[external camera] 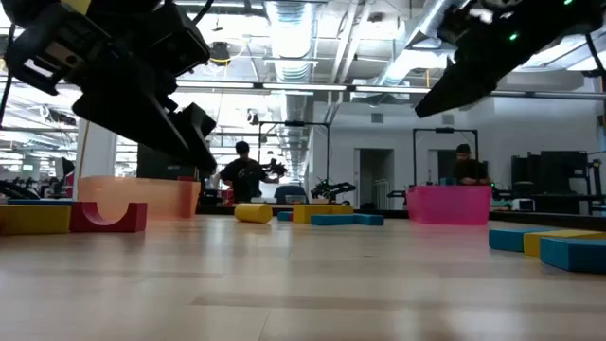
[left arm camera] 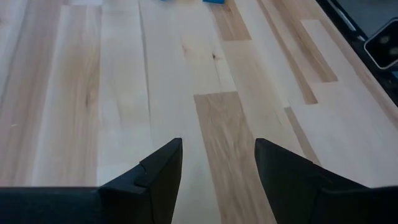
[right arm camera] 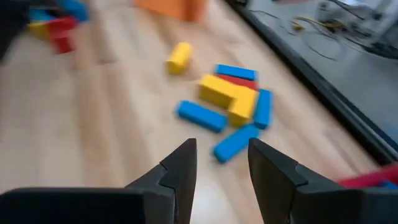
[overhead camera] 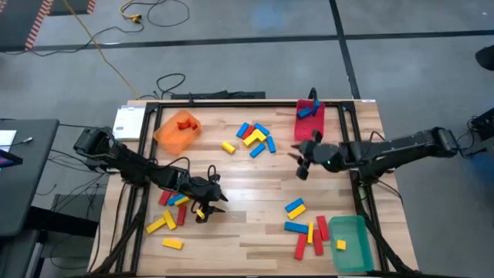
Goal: Sort blocks
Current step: Put the blue block into the red bin
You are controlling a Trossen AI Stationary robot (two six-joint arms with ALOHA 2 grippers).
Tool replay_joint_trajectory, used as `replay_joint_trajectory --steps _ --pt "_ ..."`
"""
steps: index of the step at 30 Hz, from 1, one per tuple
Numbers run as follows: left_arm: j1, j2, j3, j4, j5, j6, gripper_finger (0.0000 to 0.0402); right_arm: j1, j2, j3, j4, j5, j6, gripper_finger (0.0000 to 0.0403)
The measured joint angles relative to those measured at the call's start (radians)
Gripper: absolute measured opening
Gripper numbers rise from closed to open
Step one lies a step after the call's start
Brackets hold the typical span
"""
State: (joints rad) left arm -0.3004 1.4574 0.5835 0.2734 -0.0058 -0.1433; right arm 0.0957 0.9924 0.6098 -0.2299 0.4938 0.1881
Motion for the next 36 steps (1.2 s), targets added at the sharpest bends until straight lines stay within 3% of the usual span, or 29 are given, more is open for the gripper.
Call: replay_joint_trajectory --steps 15,31,36 --pt "-0.017 0.0 0.0 0.006 0.028 0.004 0.0196 0.263 0.003 0.0 0.313 -0.002 0.049 0.0157" --pt "-0.011 0.0 0.001 0.017 0.028 0.046 0.0196 0.296 0.003 0.0 0.313 0.0 0.05 0.0157" --pt "0.025 -0.001 0.054 -0.028 0.022 0.052 0.0196 0.296 0.003 0.0 0.313 0.0 0.05 0.0157"
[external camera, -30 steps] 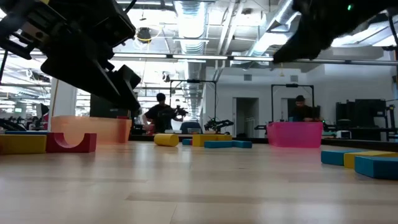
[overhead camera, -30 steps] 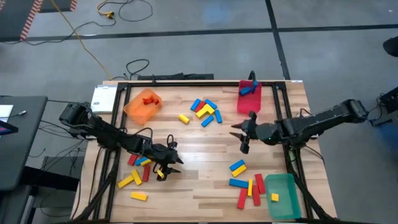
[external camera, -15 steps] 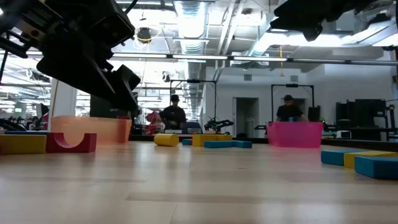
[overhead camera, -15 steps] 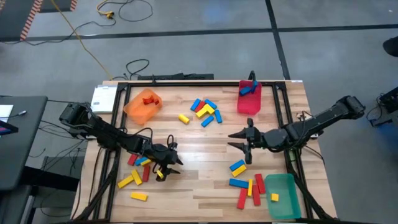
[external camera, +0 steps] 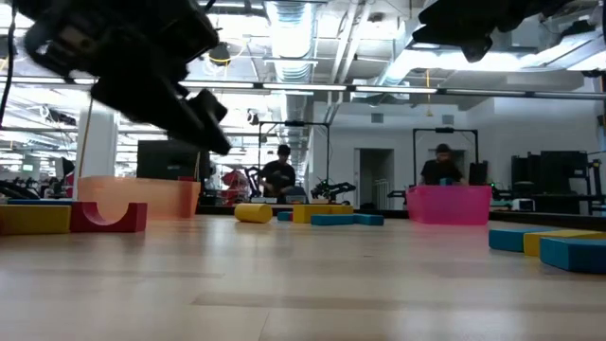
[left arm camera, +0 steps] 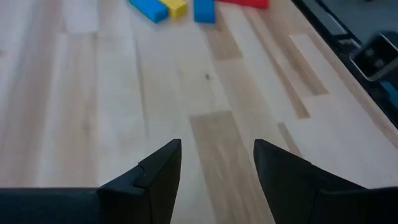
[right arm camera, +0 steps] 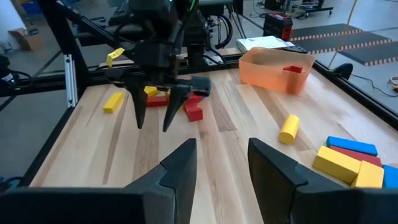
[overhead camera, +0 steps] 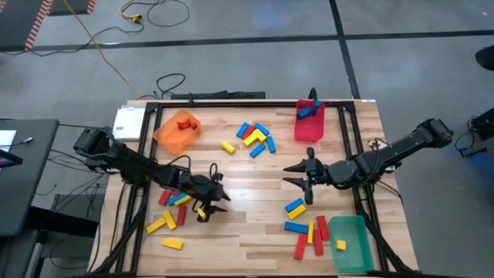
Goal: Sort blocks
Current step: Put the blue block into the red bin
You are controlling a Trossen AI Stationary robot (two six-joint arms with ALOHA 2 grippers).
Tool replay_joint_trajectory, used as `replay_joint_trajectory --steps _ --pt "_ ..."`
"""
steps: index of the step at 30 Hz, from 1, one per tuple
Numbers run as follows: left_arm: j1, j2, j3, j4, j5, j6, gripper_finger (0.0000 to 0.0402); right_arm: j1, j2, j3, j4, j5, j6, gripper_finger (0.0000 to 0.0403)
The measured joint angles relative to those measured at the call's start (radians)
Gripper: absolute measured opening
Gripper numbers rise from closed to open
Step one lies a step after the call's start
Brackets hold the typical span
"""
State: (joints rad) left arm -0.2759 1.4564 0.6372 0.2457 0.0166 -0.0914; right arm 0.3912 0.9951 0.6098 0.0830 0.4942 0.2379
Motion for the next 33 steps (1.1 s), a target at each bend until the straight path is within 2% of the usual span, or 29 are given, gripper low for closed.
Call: replay_joint_trajectory --steps 4,14,33 --pt "0.011 -0.012 0.078 -0.161 -0.018 0.011 0.0196 0.0 0.0 0.0 0.0 0.0 0.0 0.0157" --pt "0.01 -0.012 0.21 -0.442 -0.209 0.087 0.0196 0.0 0.0 0.0 0.0 0.0 -0.001 0.0157" --pt "0.042 -0.012 0.214 -0.42 -0.216 0.29 0.0196 -0.031 0.006 0.0 0.066 0.001 -0.001 0.0157"
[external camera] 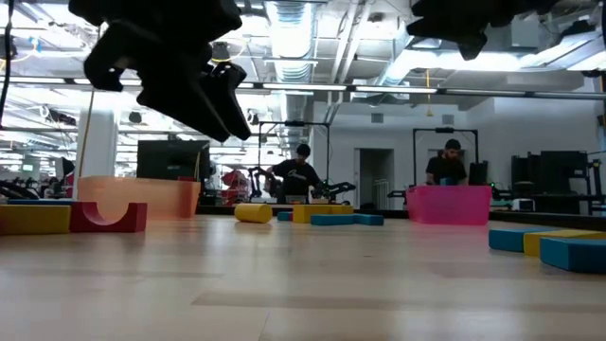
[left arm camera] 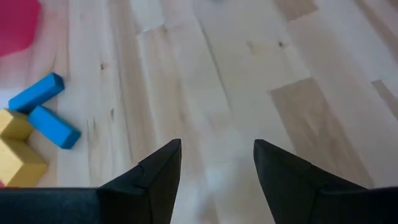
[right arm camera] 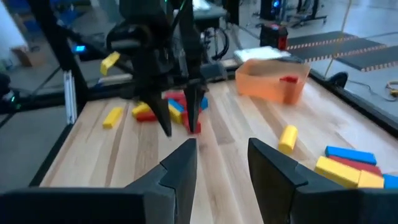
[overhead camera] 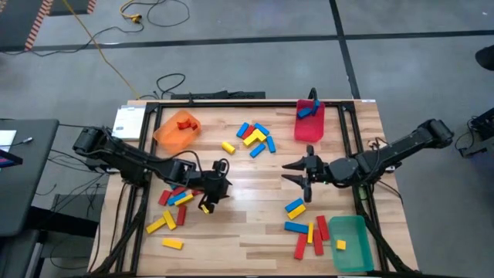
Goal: Sort blocks
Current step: Put the blue block into the red bin
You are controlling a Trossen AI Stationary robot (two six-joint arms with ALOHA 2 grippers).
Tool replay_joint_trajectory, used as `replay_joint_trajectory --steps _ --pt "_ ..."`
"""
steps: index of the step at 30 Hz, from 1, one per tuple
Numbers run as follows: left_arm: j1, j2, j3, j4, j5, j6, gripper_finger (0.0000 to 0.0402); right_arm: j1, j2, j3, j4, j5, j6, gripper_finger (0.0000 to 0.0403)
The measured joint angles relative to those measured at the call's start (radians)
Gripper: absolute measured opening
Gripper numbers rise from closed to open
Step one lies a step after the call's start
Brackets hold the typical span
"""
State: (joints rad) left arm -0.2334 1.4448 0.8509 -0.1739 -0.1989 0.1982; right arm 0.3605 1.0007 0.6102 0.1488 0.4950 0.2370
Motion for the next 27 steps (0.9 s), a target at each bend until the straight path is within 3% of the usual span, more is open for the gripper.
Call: replay_joint_trajectory --steps 7,12,20,27 --pt "0.02 -0.012 0.0 -0.097 0.001 -0.038 0.0196 -0.007 0.028 0.0 0.008 -0.038 0.11 0.0157" --pt "0.021 -0.1 0.0 -0.243 -0.053 -0.138 0.0196 -0.01 0.065 0.0 0.019 -0.125 0.043 0.0157" --pt "0.021 -0.301 -0.015 -0.448 -0.073 -0.36 0.0196 -0.009 0.129 0.0 0.051 -0.127 -0.097 0.016" --pt "-0.039 -0.395 -0.078 -0.615 -0.016 -0.612 0.0196 -0.007 0.186 0.035 0.033 -0.131 -0.178 0.0203"
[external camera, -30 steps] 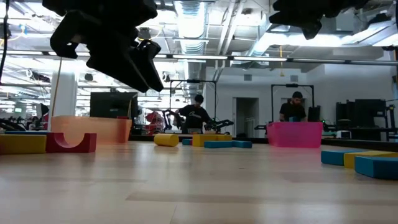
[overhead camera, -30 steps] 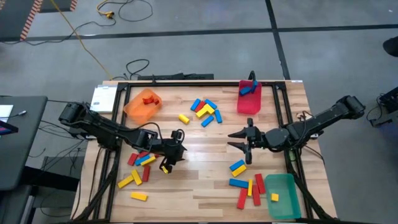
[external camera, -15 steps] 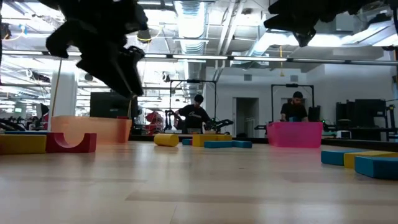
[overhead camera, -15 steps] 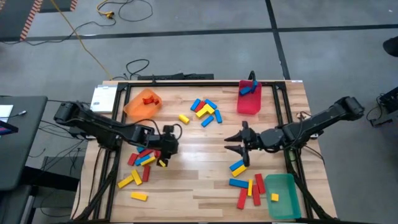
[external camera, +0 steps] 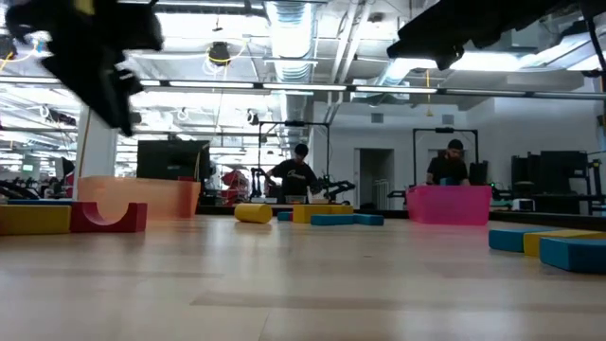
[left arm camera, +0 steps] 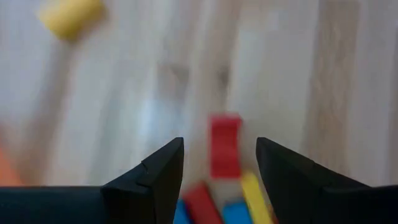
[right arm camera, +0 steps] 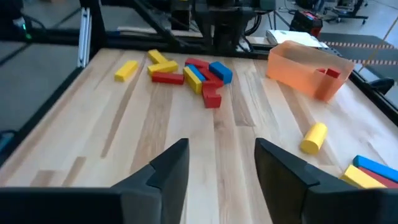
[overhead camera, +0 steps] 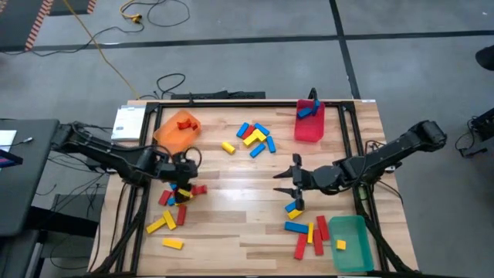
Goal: Sort blocks
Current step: Put the blue block into the red bin
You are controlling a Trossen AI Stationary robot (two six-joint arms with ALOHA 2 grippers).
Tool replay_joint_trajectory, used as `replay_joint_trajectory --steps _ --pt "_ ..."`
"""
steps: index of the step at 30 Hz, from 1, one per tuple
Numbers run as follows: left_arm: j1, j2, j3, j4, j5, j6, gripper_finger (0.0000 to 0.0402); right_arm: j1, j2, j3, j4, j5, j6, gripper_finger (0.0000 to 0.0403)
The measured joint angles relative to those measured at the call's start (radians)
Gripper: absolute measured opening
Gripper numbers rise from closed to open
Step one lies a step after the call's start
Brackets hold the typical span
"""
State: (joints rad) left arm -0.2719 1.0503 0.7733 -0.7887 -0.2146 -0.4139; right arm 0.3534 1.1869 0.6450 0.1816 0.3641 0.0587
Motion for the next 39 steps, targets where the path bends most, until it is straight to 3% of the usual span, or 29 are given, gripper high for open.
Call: replay_joint_trajectory --steps 6,13,18,26,35,39 --pt "-0.134 -0.002 -0.052 -0.013 0.059 -0.196 0.0196 0.0 0.012 0.005 -0.002 0.0 -0.042 0.0229" --pt "-0.279 -0.002 -0.131 -0.002 0.048 -0.422 0.0196 0.0 0.012 0.005 -0.009 0.0 -0.044 0.0224" --pt "-0.332 -0.001 -0.223 0.114 0.018 -0.516 0.0196 0.0 0.012 0.005 -0.014 0.0 -0.044 0.0218" --pt "-0.348 0.016 -0.287 0.226 -0.097 -0.522 0.0196 0.0 0.012 0.005 -0.016 -0.001 -0.057 0.021" --pt "-0.343 0.205 -0.279 0.258 -0.181 -0.458 0.0194 0.0 0.012 0.005 -0.016 -0.001 -0.045 0.0207" --pt "-0.344 0.259 -0.256 0.28 -0.207 -0.407 0.0173 0.0 0.012 0.005 -0.017 -0.001 -0.035 0.0207"
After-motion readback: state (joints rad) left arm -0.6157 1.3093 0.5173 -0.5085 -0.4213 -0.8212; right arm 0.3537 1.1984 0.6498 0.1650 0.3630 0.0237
